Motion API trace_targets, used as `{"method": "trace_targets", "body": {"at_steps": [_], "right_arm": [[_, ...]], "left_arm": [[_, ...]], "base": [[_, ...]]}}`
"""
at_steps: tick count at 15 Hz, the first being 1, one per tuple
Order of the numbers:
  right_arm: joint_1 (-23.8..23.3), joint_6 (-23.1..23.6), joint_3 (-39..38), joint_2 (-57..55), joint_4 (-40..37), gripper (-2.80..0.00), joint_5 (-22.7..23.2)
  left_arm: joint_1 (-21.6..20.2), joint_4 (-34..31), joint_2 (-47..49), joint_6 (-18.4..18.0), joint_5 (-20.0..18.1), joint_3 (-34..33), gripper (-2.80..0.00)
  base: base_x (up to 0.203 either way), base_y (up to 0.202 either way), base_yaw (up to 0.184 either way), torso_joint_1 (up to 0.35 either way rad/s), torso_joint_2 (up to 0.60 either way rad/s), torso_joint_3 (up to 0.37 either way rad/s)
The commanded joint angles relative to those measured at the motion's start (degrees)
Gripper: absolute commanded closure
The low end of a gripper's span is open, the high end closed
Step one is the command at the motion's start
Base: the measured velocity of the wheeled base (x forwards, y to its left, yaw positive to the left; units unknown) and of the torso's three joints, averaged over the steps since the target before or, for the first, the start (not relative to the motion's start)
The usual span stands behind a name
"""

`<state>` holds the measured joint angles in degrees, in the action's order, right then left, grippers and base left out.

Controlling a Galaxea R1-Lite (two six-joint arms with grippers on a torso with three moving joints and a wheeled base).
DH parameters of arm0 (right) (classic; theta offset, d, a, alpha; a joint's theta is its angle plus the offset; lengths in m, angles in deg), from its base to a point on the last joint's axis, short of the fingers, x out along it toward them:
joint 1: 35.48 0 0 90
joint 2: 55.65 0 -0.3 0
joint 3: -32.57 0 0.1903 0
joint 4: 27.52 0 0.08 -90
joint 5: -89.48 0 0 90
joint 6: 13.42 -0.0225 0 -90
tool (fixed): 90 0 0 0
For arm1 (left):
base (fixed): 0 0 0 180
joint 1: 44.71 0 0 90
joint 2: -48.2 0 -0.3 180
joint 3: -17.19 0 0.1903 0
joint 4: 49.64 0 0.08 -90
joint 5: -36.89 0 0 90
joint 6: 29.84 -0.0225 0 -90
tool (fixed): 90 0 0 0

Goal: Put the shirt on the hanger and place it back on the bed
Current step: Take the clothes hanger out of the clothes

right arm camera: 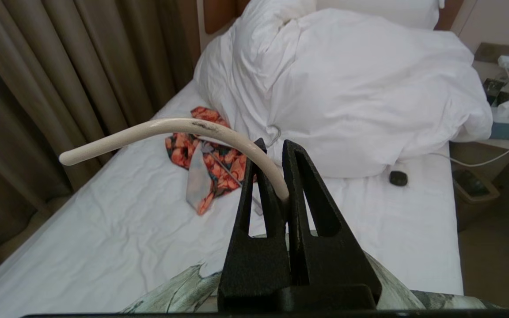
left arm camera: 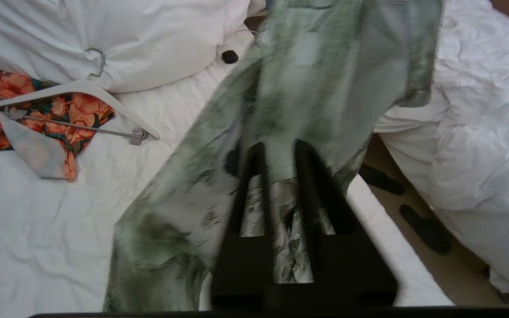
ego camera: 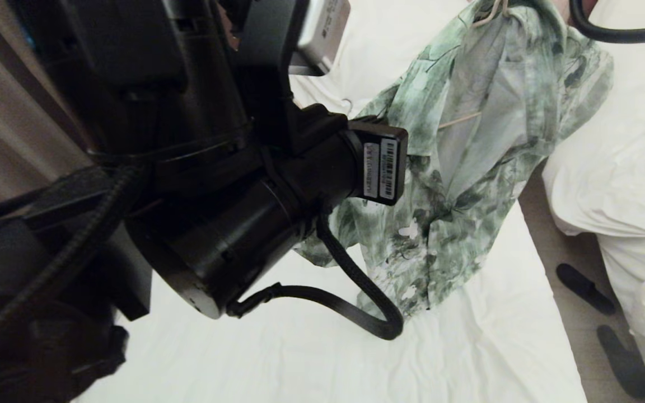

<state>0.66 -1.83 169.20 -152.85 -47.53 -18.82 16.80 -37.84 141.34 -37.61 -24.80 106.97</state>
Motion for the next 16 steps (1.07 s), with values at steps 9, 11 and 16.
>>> {"method": "trace_targets", "body": {"at_steps": [9,11,16], "right_arm": [[1.3,0.1,0.0,-1.5,0.1,0.00,-0.2],[1.3,0.1,-0.1,-1.4,0.0,0.00,-0.3],[2.7,-2.0,-0.3,-1.5,-0.2,0.00,-0.3]], "left_arm": [[1.0,11.9,10.8,-9.7,1.2,3.3,-2.80],[0.7,14.5,12.6,-12.7,1.3,5.4,-2.80],[0.9,14.5,13.9,-14.4,1.4,8.1,-2.80]], "base": [[0.000,0.000,0.000,0.000,0.00,0.000],[0.000,0.000,0.000,0.000,0.00,0.000],[0.000,0.000,0.000,0.000,0.00,0.000]]}}
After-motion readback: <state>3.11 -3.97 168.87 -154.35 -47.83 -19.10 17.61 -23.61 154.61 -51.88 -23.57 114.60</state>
